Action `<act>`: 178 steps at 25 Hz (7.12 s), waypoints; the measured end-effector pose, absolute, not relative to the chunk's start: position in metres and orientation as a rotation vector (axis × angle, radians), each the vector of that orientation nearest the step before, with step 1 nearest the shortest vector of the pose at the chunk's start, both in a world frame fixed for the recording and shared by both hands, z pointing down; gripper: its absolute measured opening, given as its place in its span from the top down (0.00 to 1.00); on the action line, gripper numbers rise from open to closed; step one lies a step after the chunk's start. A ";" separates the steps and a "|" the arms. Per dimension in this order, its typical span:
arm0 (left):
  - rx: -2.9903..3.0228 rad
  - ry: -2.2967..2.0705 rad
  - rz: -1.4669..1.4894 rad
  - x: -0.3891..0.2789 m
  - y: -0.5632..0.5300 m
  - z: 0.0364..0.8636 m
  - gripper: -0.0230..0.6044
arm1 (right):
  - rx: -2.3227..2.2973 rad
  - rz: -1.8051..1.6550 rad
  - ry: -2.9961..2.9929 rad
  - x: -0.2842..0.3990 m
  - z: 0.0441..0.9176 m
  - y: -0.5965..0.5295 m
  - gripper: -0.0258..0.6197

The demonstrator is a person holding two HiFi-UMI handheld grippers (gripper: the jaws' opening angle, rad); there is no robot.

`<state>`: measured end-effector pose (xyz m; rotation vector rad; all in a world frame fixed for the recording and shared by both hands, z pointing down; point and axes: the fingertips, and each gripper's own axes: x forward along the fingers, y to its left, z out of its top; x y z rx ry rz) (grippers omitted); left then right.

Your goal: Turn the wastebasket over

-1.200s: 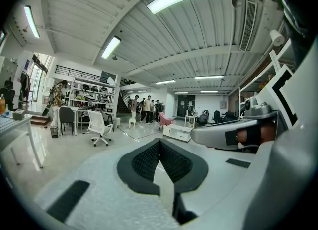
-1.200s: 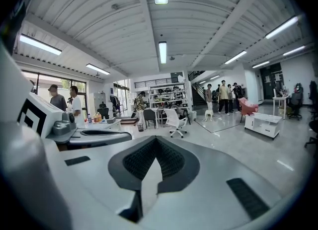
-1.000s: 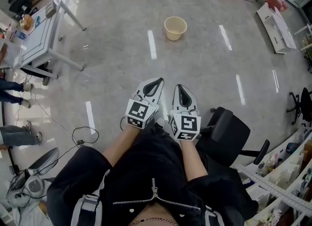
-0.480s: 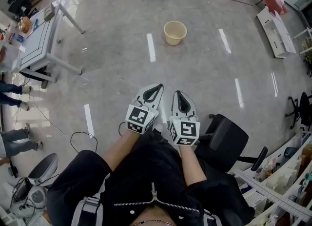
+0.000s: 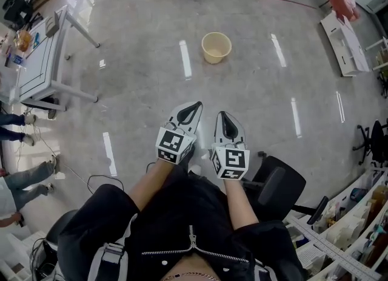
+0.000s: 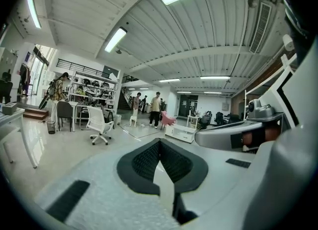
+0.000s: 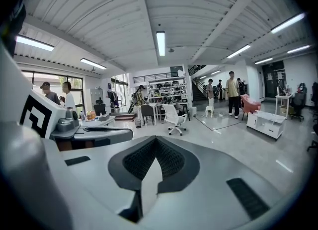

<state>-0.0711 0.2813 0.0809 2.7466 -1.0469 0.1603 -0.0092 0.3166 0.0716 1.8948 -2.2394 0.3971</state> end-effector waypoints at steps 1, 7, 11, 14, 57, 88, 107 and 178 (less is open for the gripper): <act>2.748 -1.045 0.158 -0.071 0.266 0.080 0.95 | 1.897 0.395 -2.237 -0.009 0.070 0.302 0.95; 2.761 -1.039 0.136 -0.077 0.180 0.070 0.95 | 1.910 0.378 -2.227 -0.011 0.061 0.217 0.95; 2.777 -1.013 0.144 -0.081 0.133 0.071 0.95 | 1.931 0.374 -2.214 -0.016 0.061 0.173 0.95; 2.780 -0.995 0.159 -0.088 0.108 0.074 0.95 | 1.937 0.389 -2.203 -0.024 0.066 0.152 0.95; 2.727 -1.000 0.307 0.088 -0.281 0.323 0.95 | 1.685 0.420 -2.198 0.161 0.325 -0.256 0.95; 2.766 -1.016 0.301 0.026 -0.319 0.795 0.95 | 0.906 -0.123 -1.878 0.132 0.860 -0.296 0.78; 2.698 -1.058 0.362 -0.009 -0.310 0.840 0.95 | 1.009 -0.169 -1.877 0.131 0.855 -0.319 0.88; 2.390 -1.072 0.269 -0.046 -0.369 0.939 0.68 | 1.457 0.448 -1.940 0.197 0.868 -0.327 0.90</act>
